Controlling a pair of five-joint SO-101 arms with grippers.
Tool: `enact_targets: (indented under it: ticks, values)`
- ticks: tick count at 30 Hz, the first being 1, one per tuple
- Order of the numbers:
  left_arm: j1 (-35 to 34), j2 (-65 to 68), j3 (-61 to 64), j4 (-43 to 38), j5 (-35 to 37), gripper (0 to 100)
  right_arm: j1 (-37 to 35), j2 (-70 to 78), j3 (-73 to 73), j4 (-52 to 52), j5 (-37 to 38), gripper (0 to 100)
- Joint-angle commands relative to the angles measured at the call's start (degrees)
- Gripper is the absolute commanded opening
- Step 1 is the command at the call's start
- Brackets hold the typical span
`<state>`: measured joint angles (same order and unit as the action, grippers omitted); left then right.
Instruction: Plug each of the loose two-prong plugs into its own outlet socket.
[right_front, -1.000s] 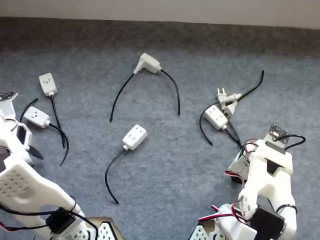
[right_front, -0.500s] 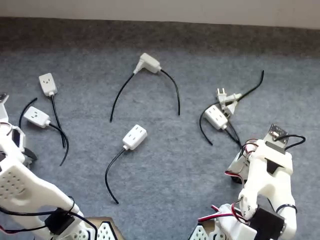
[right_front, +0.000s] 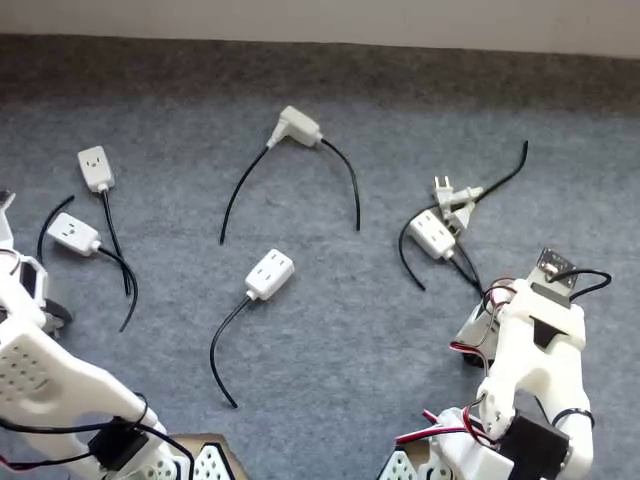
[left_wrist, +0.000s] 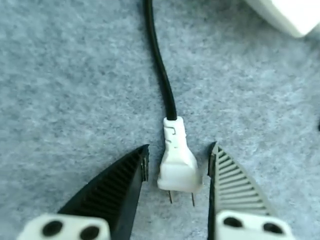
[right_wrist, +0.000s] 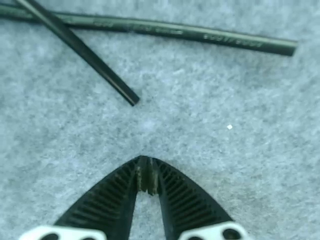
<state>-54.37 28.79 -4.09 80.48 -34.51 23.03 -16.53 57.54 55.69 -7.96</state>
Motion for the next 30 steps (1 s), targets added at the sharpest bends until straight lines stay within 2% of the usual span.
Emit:
enact_targets:
  ticks: [1,6,17,27,30]
  values:
    - [-2.33,-1.19,-0.48,-2.73,-1.76,20,-0.40,-0.40,0.40,-1.89,-0.44,0.9]
    - [-3.91,-1.27,-0.66,-5.45,-2.64,20,-0.40,-0.40,0.40,-1.89,-0.44,0.9]
    - [-7.69,-0.84,-9.89,-5.27,-4.04,20,-0.40,-0.40,0.40,-1.89,-0.35,0.9]
    - [-6.20,-0.75,-7.96,-5.54,-4.22,20,-0.31,-0.40,1.27,-1.98,-0.35,0.9]
    - [-6.02,-0.75,-8.13,-5.63,-7.65,20,-0.40,-0.40,2.15,-1.98,-0.35,0.9]
